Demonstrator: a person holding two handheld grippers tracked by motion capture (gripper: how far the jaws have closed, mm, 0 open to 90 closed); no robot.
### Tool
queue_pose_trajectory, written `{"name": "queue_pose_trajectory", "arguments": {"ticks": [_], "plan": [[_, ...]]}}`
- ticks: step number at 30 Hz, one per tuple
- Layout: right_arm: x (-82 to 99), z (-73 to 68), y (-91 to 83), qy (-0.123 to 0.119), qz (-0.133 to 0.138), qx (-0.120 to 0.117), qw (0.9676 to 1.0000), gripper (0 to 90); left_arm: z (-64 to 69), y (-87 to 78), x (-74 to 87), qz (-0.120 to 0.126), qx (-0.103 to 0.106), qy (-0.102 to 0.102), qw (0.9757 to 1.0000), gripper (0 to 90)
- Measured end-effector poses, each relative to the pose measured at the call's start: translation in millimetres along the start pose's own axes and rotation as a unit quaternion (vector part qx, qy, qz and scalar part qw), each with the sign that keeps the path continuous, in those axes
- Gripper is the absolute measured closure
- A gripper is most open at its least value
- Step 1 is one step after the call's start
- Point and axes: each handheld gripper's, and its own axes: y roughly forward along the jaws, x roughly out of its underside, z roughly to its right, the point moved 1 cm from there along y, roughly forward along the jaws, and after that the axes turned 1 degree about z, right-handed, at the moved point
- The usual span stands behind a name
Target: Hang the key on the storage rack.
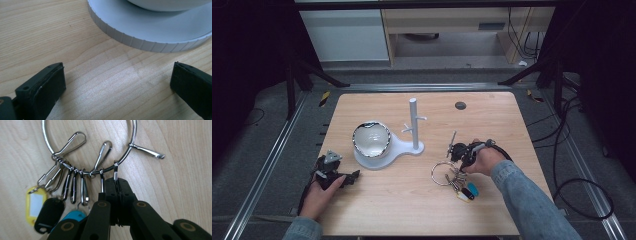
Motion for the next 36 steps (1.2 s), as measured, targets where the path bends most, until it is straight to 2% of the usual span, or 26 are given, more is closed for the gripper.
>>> {"name": "queue_pose_trajectory", "arguments": {"ticks": [6,9,18,28,36], "plan": [[0.3,-1.9,-17.0,-0.004,0.016,-0.005,0.9999,88.6,0.0,0.0,0.0,0.000,0.000,0.000,1.0000,0.0],[0.4,-2.5,-23.1,-0.006,0.022,0.000,0.9997,88.6,0.0,0.0,0.0,0.000,0.000,0.000,1.0000,0.0],[4.1,0.6,-57.6,0.001,0.047,0.016,0.9988,88.7,0.0,0.0,0.0,0.000,0.000,0.000,1.0000,0.0],[7.2,3.4,-91.4,0.000,0.033,0.033,0.9989,88.7,0.1,0.0,0.0,0.000,0.000,0.000,1.0000,0.0],[10.7,8.0,-108.5,0.006,0.041,0.036,0.9985,88.7,0.2,0.1,0.1,0.000,0.000,-0.002,1.0000,0.0]]}}
